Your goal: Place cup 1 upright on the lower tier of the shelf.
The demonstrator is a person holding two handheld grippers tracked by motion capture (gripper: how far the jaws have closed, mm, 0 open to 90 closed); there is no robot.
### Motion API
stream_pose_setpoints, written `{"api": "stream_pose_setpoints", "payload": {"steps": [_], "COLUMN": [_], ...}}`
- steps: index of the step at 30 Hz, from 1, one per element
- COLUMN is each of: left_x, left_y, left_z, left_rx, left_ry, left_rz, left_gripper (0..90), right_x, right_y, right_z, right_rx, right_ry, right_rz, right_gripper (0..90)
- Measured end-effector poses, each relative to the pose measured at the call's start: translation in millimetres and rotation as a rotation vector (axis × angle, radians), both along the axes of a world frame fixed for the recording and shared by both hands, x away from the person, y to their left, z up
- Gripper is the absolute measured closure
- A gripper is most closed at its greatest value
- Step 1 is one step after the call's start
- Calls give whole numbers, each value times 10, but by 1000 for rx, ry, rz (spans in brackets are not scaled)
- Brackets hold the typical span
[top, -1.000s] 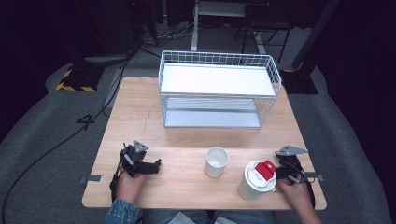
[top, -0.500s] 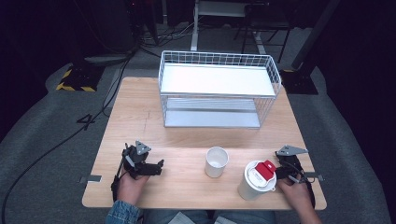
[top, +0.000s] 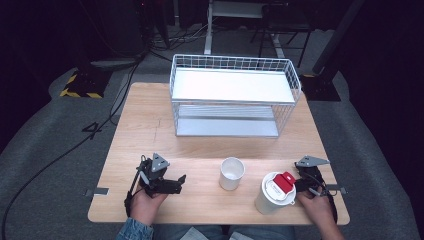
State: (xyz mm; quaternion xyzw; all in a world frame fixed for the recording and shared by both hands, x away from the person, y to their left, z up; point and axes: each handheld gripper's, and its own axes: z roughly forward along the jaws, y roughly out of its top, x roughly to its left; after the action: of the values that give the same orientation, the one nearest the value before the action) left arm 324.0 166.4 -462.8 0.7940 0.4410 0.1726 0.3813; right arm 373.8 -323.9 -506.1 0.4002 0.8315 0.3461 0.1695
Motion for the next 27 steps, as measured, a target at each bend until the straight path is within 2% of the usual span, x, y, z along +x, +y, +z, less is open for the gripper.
{"api": "stream_pose_setpoints", "payload": {"steps": [4,6,15,21,27], "left_x": [-28,-46,-74,-98,-107], "left_y": [-101,-189,-433,-605,-799], "left_z": [29,40,48,59,55], "left_rx": [-7,-36,-54,-98,-132], "left_ry": [-15,-12,-39,-71,-86], "left_rz": [-34,-56,-127,-149,-199], "left_gripper": [0,0,0,0,0], "right_x": [0,0,0,0,0], "right_y": [0,0,0,0,0], "right_z": [0,0,0,0,0], "right_rx": [0,0,0,0,0], "right_ry": [0,0,0,0,0], "right_rz": [0,0,0,0,0], "right_gripper": [3,3,3,3,3]}}
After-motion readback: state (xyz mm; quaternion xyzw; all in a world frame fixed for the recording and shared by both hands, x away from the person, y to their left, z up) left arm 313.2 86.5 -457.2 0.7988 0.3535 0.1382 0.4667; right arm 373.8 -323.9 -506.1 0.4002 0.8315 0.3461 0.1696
